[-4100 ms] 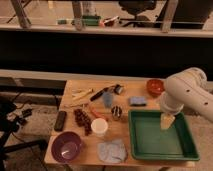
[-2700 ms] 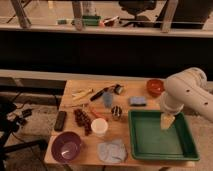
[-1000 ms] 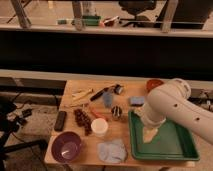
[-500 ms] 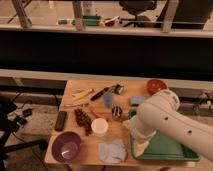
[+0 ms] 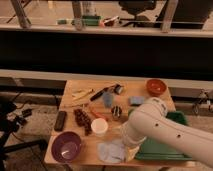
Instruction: Place towel in paper cup
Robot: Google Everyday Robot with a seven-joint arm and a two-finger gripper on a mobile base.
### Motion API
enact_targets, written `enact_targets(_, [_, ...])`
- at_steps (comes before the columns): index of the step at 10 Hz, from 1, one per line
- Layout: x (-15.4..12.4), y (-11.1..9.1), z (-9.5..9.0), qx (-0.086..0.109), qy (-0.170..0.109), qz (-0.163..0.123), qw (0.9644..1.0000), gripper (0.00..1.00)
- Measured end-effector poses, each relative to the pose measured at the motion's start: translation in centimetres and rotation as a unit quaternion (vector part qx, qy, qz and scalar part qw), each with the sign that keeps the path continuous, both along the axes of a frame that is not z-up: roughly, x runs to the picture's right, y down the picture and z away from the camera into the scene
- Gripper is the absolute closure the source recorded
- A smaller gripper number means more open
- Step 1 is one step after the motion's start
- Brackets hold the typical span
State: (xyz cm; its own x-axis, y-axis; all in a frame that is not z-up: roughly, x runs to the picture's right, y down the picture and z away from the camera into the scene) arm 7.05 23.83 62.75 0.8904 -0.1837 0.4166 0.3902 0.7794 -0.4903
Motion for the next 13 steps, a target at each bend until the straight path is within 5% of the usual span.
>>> enact_targets(8, [-0.3, 0.7, 0.1, 0.001, 0.0, 0.0, 1.0, 0.2])
enact_targets(13, [-3.9, 4.3, 0.7, 0.017, -0.025, -0.059, 0.9978, 0.2])
